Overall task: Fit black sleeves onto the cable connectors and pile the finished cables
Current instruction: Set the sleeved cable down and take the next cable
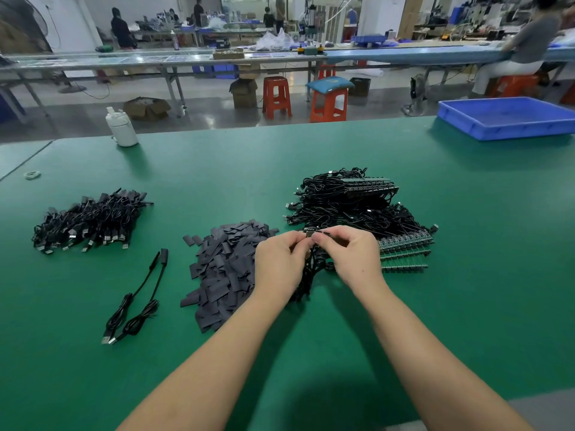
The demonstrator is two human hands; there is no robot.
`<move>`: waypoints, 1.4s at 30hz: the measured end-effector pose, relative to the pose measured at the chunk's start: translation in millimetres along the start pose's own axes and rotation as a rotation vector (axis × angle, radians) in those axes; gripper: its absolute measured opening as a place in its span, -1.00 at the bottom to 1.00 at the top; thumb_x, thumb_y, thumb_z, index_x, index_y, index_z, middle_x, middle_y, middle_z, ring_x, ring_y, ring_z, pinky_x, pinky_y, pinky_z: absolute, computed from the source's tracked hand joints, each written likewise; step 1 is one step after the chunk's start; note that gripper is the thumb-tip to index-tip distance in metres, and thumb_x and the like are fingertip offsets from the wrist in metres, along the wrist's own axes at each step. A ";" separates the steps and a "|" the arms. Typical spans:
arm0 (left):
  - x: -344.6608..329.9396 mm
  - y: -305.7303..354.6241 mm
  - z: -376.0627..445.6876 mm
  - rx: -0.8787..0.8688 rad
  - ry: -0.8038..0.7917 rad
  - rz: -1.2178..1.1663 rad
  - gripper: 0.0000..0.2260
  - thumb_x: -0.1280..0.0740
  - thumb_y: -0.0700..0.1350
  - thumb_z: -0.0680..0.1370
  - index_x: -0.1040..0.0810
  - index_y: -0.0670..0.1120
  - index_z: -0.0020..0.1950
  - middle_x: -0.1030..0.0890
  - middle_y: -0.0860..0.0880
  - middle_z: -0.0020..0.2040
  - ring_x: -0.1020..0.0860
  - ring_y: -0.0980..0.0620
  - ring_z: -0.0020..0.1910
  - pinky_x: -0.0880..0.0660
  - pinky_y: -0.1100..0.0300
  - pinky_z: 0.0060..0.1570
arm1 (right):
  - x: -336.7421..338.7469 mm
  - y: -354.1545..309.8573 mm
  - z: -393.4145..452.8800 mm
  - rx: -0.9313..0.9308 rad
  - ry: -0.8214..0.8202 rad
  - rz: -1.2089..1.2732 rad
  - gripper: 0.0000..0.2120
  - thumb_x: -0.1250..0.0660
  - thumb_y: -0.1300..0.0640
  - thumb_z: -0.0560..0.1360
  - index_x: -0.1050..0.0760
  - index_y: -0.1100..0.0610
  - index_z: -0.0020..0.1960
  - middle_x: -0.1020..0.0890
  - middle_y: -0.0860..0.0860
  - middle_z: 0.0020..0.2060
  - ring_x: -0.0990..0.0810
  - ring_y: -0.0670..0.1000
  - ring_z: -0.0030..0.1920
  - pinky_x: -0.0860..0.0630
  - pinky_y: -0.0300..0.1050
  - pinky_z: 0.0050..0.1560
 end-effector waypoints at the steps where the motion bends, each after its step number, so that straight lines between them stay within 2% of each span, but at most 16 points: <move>1: -0.1 0.2 0.0 -0.001 -0.001 0.002 -0.85 -0.40 0.03 0.54 -0.71 -0.01 -0.11 -0.66 0.06 -0.32 -0.58 0.06 -0.30 -0.50 0.14 -0.13 | -0.5 -0.5 -0.8 -0.008 0.008 0.007 -0.97 -0.54 0.08 0.43 -0.71 0.01 -0.17 -0.69 -0.18 -0.32 -0.59 -0.28 -0.30 -0.43 -0.42 -0.22; 6: -0.4 0.5 -0.7 -0.001 0.006 -0.006 -0.84 -0.40 0.03 0.55 -0.71 -0.02 -0.06 -0.68 0.04 -0.28 -0.61 0.05 -0.26 -0.53 0.13 -0.08 | -4.6 -2.8 -5.3 -0.032 0.076 -0.017 -0.89 -0.54 0.06 0.43 -0.73 0.09 -0.09 -0.72 -0.10 -0.24 -0.61 -0.19 -0.24 -0.46 -0.31 -0.16; 10: -2.4 3.0 -3.0 -0.021 0.042 0.019 -0.83 -0.39 0.04 0.55 -0.70 0.00 -0.14 -0.59 0.10 -0.40 -0.48 0.15 -0.39 -0.42 0.18 -0.23 | -8.0 -1.7 -6.2 -0.060 0.125 0.028 -0.91 -0.54 0.06 0.43 -0.73 0.06 -0.13 -0.71 -0.14 -0.28 -0.63 -0.17 -0.25 -0.51 -0.25 -0.15; 12: -3.0 4.5 -2.6 -0.004 0.036 0.010 -0.81 -0.38 0.05 0.55 -0.67 0.01 -0.19 -0.57 0.10 -0.44 -0.50 0.14 -0.41 -0.39 0.20 -0.27 | -7.0 -1.7 -4.8 -0.053 0.110 0.074 -0.96 -0.53 0.08 0.44 -0.70 -0.01 -0.19 -0.70 -0.15 -0.31 -0.63 -0.16 -0.26 -0.53 -0.23 -0.15; 14: -2.0 2.0 0.1 0.037 0.023 -0.050 -0.77 -0.37 0.04 0.55 -0.60 0.02 -0.28 -0.58 0.09 -0.45 -0.53 0.18 -0.44 -0.40 0.27 -0.31 | -3.0 -2.3 -2.2 -0.016 0.040 0.108 -0.87 -0.52 0.10 0.45 -0.65 -0.07 -0.24 -0.70 -0.11 -0.31 -0.60 -0.16 -0.27 -0.52 -0.22 -0.14; 16: 2.3 -1.9 5.3 0.081 0.018 -0.126 -0.76 -0.39 0.03 0.54 -0.57 0.03 -0.32 -0.59 0.11 -0.44 -0.51 0.21 -0.47 -0.40 0.32 -0.34 | 2.6 -4.8 0.1 0.006 -0.069 0.170 -0.86 -0.50 0.14 0.47 -0.65 -0.06 -0.22 -0.70 -0.06 -0.28 -0.59 -0.13 -0.26 -0.52 -0.19 -0.12; 19: 9.2 -10.5 12.6 0.153 -0.008 -0.219 -0.82 -0.40 0.02 0.53 -0.64 0.02 -0.25 -0.64 0.08 -0.36 -0.56 0.03 -0.37 -0.50 0.13 -0.22 | 11.9 -5.8 0.6 0.021 -0.232 0.214 -0.84 -0.48 0.21 0.49 -0.66 -0.04 -0.19 -0.67 -0.01 -0.28 -0.53 -0.10 -0.28 -0.50 -0.27 -0.19; 21: 9.9 -14.1 14.0 0.187 -0.043 -0.259 -0.85 -0.42 0.00 0.53 -0.66 0.01 -0.22 -0.66 0.05 -0.33 -0.57 0.02 -0.32 -0.55 0.05 -0.16 | 16.0 -4.8 -3.3 0.026 -0.354 0.259 -0.83 -0.44 0.26 0.51 -0.66 0.00 -0.14 -0.65 -0.02 -0.26 -0.50 -0.11 -0.29 -0.48 -0.31 -0.21; 24: 5.8 -13.8 12.9 0.247 -0.077 -0.395 -0.87 -0.42 -0.08 0.54 -0.67 -0.06 -0.20 -0.70 -0.01 -0.27 -0.63 0.03 -0.28 -0.62 -0.06 -0.07 | 19.3 -4.1 -11.1 -0.003 -0.568 0.344 -0.92 -0.36 0.28 0.55 -0.62 0.16 -0.06 -0.70 0.02 -0.19 -0.54 -0.10 -0.25 -0.50 -0.24 -0.16; 27: 5.6 -11.5 15.4 0.299 -0.015 -0.589 -0.88 -0.41 -0.15 0.55 -0.66 -0.16 -0.16 -0.71 -0.12 -0.19 -0.65 0.01 -0.23 -0.61 -0.03 -0.03 | 27.6 -2.3 -12.2 -0.033 -0.658 0.353 -0.94 -0.34 0.23 0.55 -0.60 0.17 -0.07 -0.71 0.03 -0.22 -0.63 -0.08 -0.17 -0.51 -0.29 -0.07; 30: 13.4 -11.1 21.1 0.287 0.047 -0.639 -0.88 -0.42 -0.12 0.55 -0.68 -0.06 -0.18 -0.72 -0.09 -0.17 -0.67 -0.17 -0.10 -0.59 -0.09 0.07 | 38.8 7.8 -5.4 -0.126 -0.633 0.373 -0.91 -0.35 0.17 0.54 -0.58 0.18 -0.05 -0.68 0.07 -0.23 -0.68 0.00 -0.08 -0.55 -0.24 0.05; 32: 19.7 -12.0 23.3 0.261 0.037 -0.640 -0.90 -0.43 -0.10 0.54 -0.68 -0.03 -0.17 -0.72 -0.06 -0.18 -0.68 -0.17 -0.07 -0.60 -0.12 0.08 | 43.1 20.1 3.1 -0.248 -0.569 0.390 -0.92 -0.33 0.18 0.57 -0.56 0.20 -0.04 -0.65 0.09 -0.25 -0.70 0.06 -0.13 -0.62 -0.17 -0.08; 34: 24.8 -13.2 23.2 0.235 0.005 -0.618 -0.90 -0.43 -0.09 0.54 -0.69 0.01 -0.17 -0.71 -0.02 -0.20 -0.69 -0.14 -0.08 -0.62 -0.11 0.05 | 44.7 34.7 13.2 -0.309 -0.482 0.230 -0.91 -0.30 0.19 0.62 -0.54 0.16 -0.04 -0.63 0.08 -0.26 -0.68 0.02 -0.23 -0.60 -0.17 -0.22; 37: 30.4 -16.1 19.7 0.191 -0.050 -0.553 -0.93 -0.43 -0.07 0.54 -0.68 0.05 -0.13 -0.72 -0.01 -0.20 -0.70 -0.09 -0.11 -0.61 -0.04 0.05 | 46.8 62.8 30.6 -0.265 -0.328 -0.156 -0.90 -0.28 0.15 0.63 -0.56 0.09 -0.01 -0.67 0.04 -0.23 -0.66 -0.04 -0.26 -0.53 -0.12 -0.17; 39: 33.5 -18.2 16.6 0.180 -0.076 -0.547 -0.94 -0.42 -0.10 0.55 -0.67 -0.02 -0.11 -0.71 -0.06 -0.22 -0.71 -0.08 -0.15 -0.64 0.04 -0.04 | 49.7 78.2 42.6 -0.245 -0.236 -0.349 -0.86 -0.28 0.13 0.63 -0.58 0.07 0.13 -0.69 0.02 -0.17 -0.64 0.01 -0.18 -0.49 -0.10 -0.11; 42: 35.4 -18.8 12.5 0.181 -0.119 -0.572 -0.98 -0.42 -0.19 0.55 -0.63 -0.10 -0.04 -0.69 -0.10 -0.22 -0.71 -0.09 -0.18 -0.65 0.08 -0.15 | 52.9 90.5 52.4 -0.262 -0.171 -0.562 -0.61 -0.29 0.13 0.62 -0.42 0.08 0.44 -0.60 0.07 0.16 -0.57 0.08 0.06 -0.48 -0.06 0.07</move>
Point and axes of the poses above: each hand's wrist, its own z-axis towards the middle knuckle, its own x-axis out of the back of the hand, y = z × x, the point moved 1 cm from there along z, towards the middle knuckle
